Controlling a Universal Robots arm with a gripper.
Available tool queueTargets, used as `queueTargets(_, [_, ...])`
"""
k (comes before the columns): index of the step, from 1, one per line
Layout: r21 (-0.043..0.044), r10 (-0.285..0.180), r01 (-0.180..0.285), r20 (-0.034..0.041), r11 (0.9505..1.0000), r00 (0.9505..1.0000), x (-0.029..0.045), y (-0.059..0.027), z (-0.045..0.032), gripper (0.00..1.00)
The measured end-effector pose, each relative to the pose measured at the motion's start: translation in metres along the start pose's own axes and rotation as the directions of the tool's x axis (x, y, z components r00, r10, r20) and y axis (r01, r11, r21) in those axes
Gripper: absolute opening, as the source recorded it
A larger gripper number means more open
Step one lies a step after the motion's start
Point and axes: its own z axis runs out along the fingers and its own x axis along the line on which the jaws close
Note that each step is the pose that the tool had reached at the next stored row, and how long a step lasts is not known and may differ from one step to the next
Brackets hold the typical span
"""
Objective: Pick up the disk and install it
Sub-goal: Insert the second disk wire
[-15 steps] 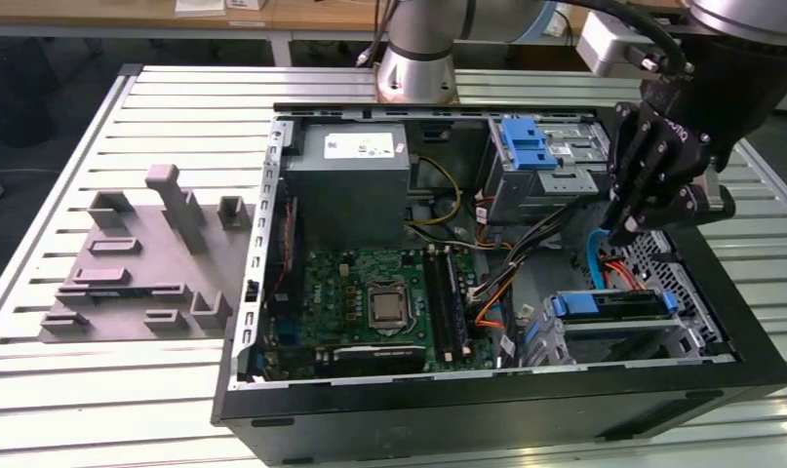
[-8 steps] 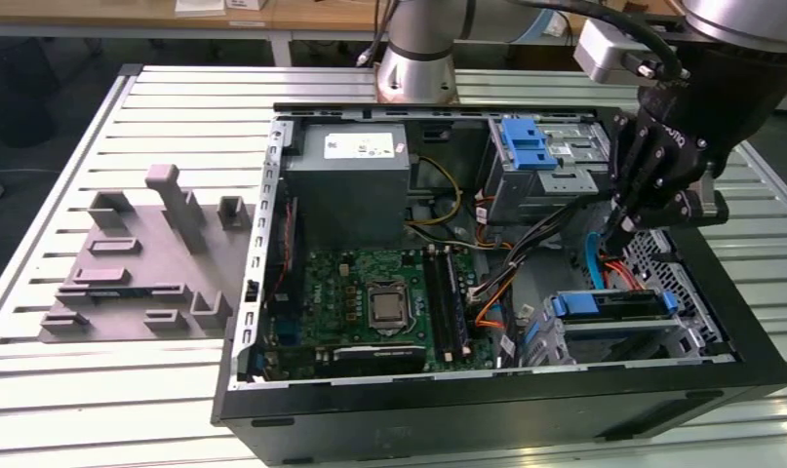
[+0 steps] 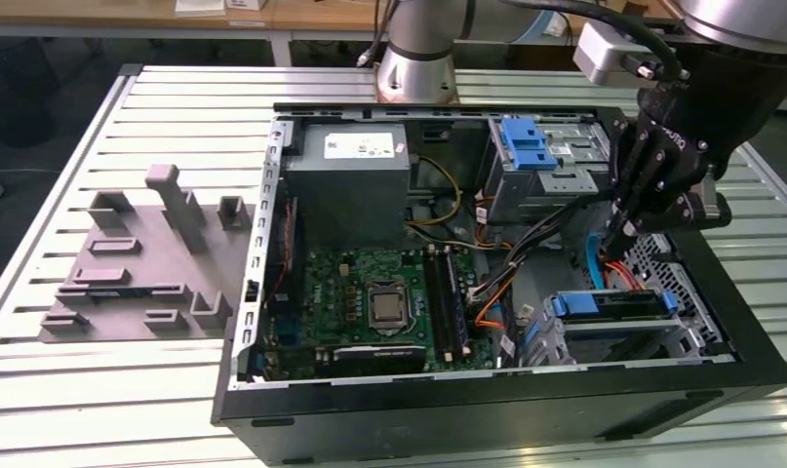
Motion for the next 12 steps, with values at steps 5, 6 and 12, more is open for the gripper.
queueTargets(5, [0.0013, 0.000, 0.000, -0.0222, 1.0000, 0.9998, -0.0001, 0.0000, 0.0011, 0.18])
queueTargets(6, [0.0016, 0.000, 0.000, -0.0261, 1.0000, 0.9997, -0.0002, 0.0000, 0.0014, 0.18])
queueTargets(12, [0.0028, 0.001, -0.001, -0.0458, 1.0000, 0.9990, -0.0006, 0.0000, 0.0049, 0.23])
